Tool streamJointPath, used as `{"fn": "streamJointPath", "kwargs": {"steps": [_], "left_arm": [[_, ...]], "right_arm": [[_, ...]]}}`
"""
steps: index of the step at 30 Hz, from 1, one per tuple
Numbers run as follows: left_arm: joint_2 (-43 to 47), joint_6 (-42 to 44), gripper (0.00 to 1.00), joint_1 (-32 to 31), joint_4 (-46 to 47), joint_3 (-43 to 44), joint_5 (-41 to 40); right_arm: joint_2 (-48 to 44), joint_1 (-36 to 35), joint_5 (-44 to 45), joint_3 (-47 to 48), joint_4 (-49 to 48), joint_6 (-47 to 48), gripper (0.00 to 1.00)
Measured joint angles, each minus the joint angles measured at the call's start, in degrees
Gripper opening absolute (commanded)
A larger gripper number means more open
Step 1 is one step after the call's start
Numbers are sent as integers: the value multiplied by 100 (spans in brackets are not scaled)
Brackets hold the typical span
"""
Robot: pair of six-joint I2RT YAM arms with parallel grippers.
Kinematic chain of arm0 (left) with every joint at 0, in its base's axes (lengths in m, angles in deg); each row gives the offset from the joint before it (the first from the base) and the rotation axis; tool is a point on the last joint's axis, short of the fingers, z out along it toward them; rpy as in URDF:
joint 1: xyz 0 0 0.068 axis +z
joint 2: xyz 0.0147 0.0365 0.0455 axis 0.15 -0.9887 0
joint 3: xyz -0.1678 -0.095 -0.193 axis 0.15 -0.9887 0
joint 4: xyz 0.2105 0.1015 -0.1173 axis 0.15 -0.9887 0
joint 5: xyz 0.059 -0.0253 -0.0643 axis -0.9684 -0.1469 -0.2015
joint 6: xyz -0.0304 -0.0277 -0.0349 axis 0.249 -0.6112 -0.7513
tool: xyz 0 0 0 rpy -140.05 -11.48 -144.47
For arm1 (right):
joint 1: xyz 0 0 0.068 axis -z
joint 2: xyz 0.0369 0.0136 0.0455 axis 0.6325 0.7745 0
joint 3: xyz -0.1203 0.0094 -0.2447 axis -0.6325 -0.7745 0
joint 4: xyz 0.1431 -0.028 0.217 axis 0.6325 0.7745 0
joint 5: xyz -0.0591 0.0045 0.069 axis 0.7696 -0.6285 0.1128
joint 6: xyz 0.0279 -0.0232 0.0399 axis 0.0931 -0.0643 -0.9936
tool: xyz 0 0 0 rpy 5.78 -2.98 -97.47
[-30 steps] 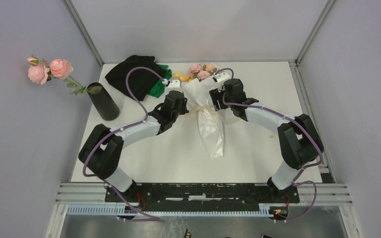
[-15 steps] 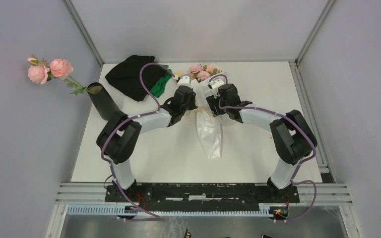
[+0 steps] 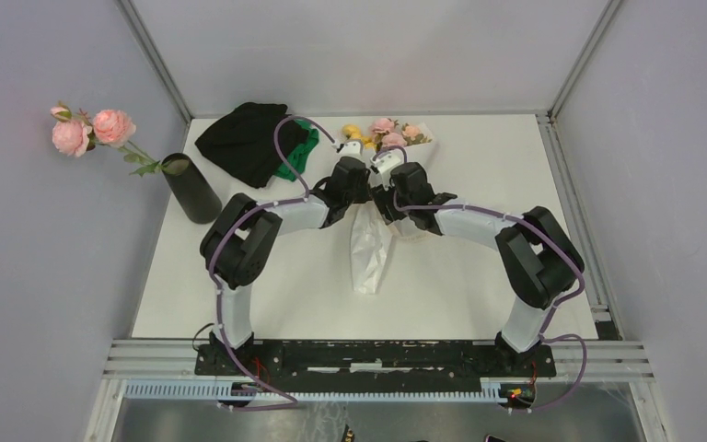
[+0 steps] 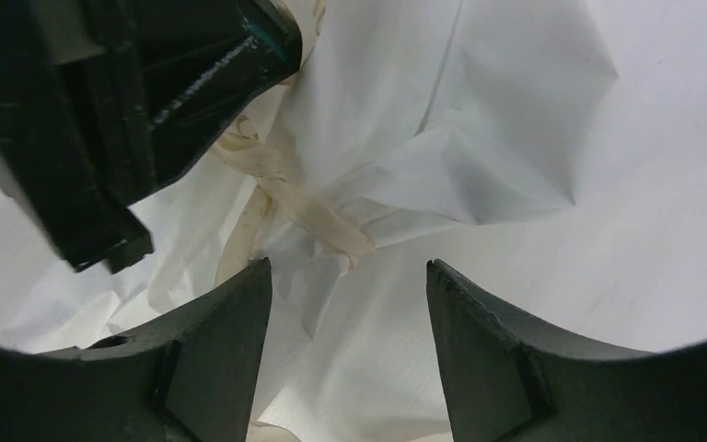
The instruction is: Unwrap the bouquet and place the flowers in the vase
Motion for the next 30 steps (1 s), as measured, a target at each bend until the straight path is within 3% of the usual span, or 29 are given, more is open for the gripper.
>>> {"fn": "streamJointPath", "kwargs": {"steps": [6,10,14,16,23,30], "left_arm": [[-225,-7,9,57,-4,26,177],[-229,-7,9,81,52,17,299],[-223,-7,9,81,175,-98,341],[-210,-7,9,85,212,-149,343],[-146,-9,8,92,350,-293,345],[474,-13,9,92,354,-765,275]], "right_arm": [[79,-66,-7,2,-85,2,65],[466,-76,-7,101,-157,4,40],[695,-109,35,278,-146,-9,8],[717,-107,66,341,-116,7,1],[605,-105,208,367,-17,-11,0],[-136,-90,461,229,87,-9,0]]}}
